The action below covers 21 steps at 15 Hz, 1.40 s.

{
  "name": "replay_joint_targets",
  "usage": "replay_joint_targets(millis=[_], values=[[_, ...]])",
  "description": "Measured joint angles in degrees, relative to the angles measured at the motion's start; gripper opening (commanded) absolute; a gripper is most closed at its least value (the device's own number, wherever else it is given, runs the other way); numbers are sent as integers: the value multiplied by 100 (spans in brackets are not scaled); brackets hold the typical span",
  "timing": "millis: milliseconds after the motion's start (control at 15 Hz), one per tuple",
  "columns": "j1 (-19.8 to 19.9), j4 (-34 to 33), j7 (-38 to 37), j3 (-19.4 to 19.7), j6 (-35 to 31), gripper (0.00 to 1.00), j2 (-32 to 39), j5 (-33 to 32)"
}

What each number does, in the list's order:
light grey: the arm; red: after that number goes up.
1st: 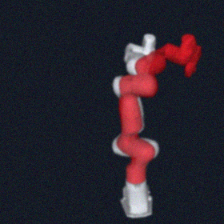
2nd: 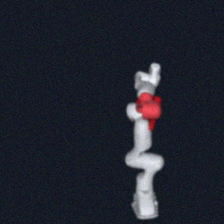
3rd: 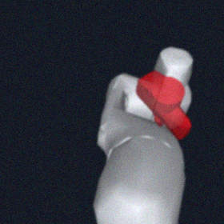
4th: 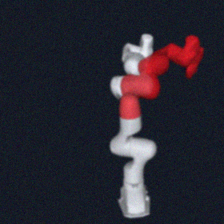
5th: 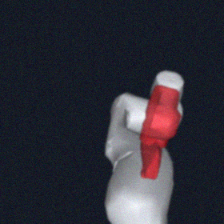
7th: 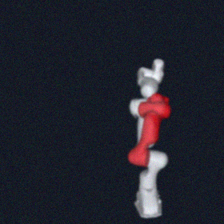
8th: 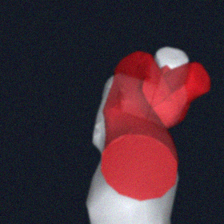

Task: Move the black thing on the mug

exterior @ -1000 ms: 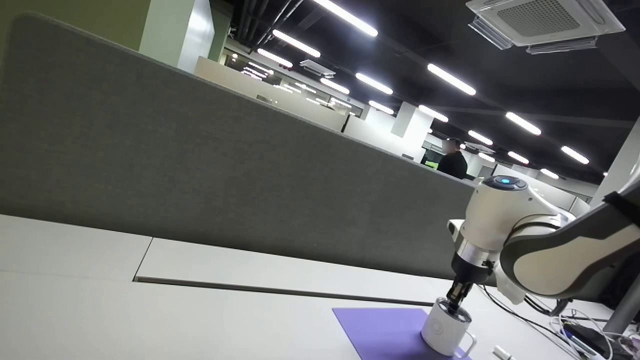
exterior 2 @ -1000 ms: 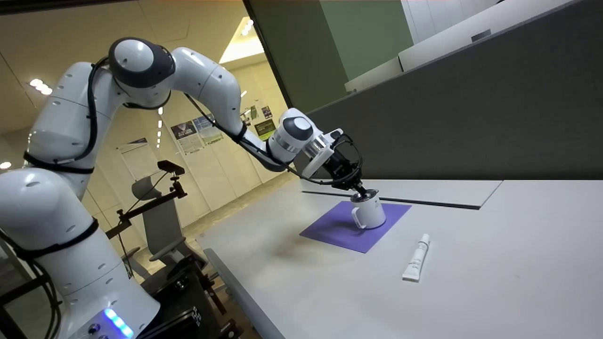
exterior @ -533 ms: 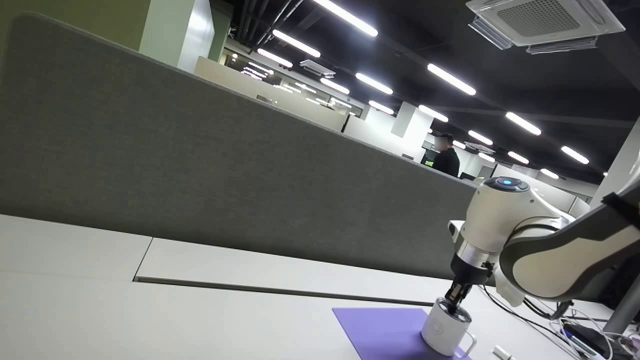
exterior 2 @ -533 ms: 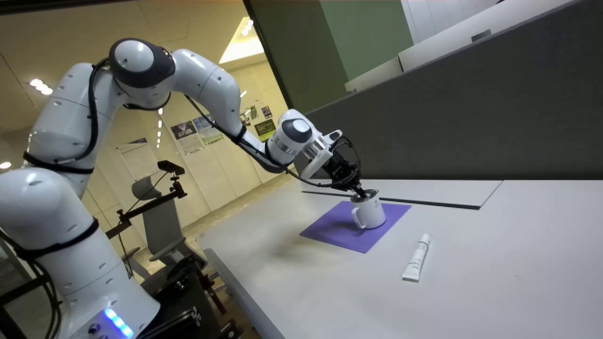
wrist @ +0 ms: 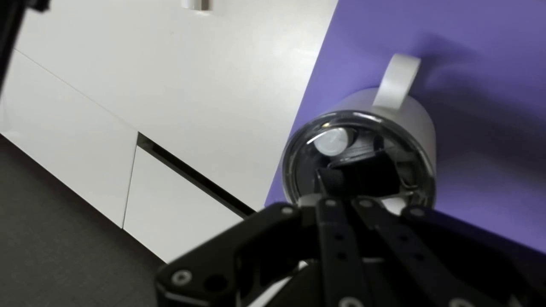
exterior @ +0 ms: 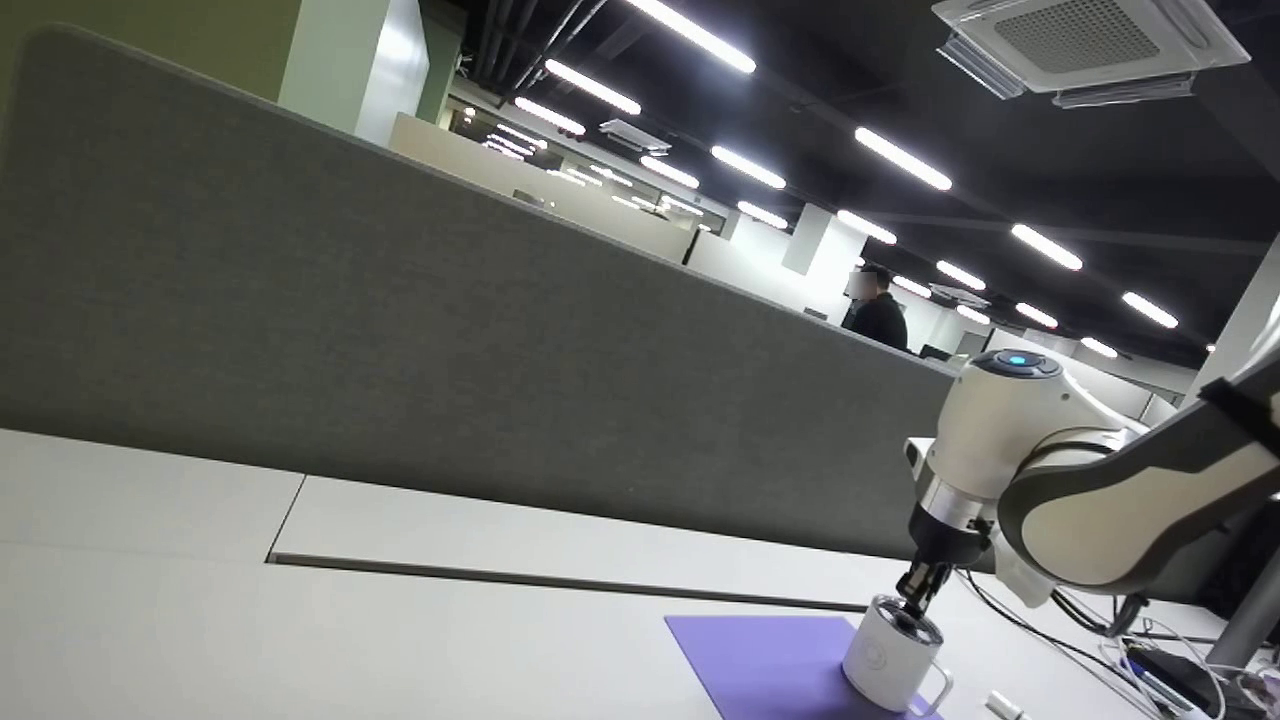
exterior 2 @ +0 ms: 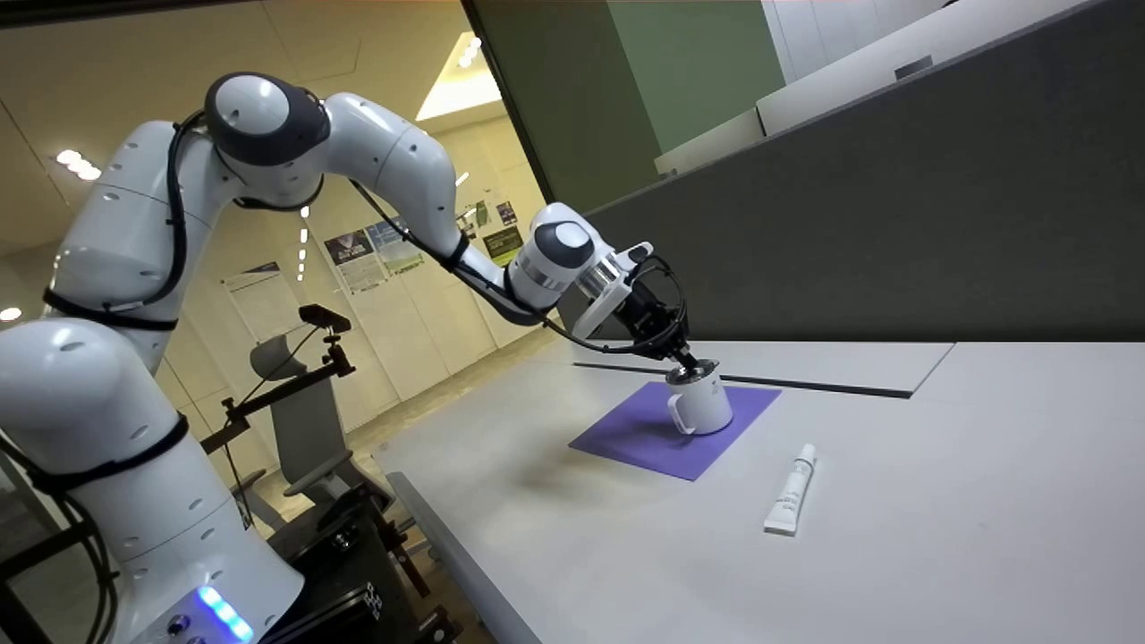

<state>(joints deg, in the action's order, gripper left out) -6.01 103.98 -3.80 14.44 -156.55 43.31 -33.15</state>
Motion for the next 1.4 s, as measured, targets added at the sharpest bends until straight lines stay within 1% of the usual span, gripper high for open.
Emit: replay_joint_targets(millis=[200,533,1000,1400], values=[[-71,0,0,114,5,0,4,0],[-149,5,-1,180,-57,0,27,0],[-365,25,-109,370,-471,0,143,-3],[-525,30,-174,499,-457,0,218,30]])
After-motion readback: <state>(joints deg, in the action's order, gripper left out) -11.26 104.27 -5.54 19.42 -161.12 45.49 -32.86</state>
